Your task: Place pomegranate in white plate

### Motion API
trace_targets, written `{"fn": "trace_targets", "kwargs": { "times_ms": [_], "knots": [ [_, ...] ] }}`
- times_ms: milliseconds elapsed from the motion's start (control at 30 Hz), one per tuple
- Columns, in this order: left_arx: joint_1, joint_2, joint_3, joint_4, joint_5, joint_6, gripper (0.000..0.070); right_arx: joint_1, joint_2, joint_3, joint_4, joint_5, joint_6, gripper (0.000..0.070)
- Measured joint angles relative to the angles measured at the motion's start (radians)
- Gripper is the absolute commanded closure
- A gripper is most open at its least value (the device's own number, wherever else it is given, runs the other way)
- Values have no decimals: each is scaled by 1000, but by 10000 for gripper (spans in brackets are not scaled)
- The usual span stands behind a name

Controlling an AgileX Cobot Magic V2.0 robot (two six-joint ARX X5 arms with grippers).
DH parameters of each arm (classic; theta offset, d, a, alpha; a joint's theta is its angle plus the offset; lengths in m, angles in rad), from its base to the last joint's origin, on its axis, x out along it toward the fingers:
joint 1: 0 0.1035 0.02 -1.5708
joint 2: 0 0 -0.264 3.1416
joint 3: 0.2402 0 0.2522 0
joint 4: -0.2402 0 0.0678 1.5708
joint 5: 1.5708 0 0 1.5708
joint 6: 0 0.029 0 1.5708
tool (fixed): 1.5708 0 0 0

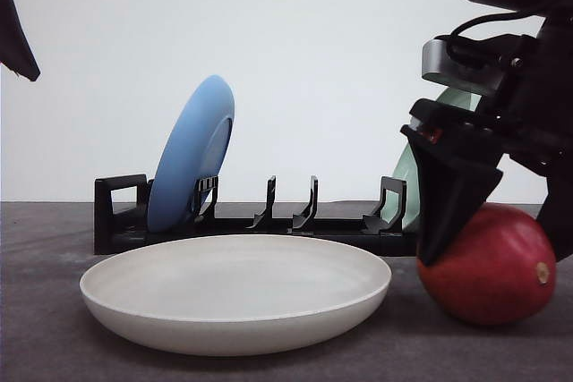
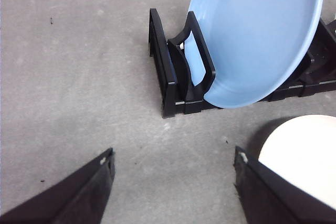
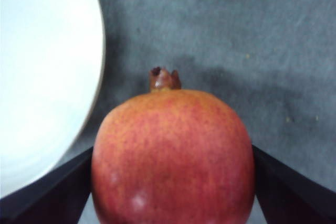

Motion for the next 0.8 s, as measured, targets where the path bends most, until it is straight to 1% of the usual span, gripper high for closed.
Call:
{"fn": "trace_targets", "kwargs": {
  "times_ms": [100, 200, 367, 467, 633, 800],
  "knots": [
    [0, 0, 0, 0, 0, 0, 265, 0, 0, 40, -60, -3, -10, 180],
    [0, 0, 0, 0, 0, 0, 265, 7, 0, 90, -48, -36, -36, 180],
    [0, 0, 0, 0, 0, 0, 265, 49, 3, 116, 81, -106, -74, 180],
    [0, 0, 0, 0, 0, 0, 265, 84, 30, 116, 153, -128, -88, 180],
    [0, 0, 0, 0, 0, 0, 265, 149, 112, 116, 253, -130, -116, 179],
    [0, 0, 0, 0, 0, -1, 265, 195, 195, 116, 375, -130, -135, 179]
  ]
}}
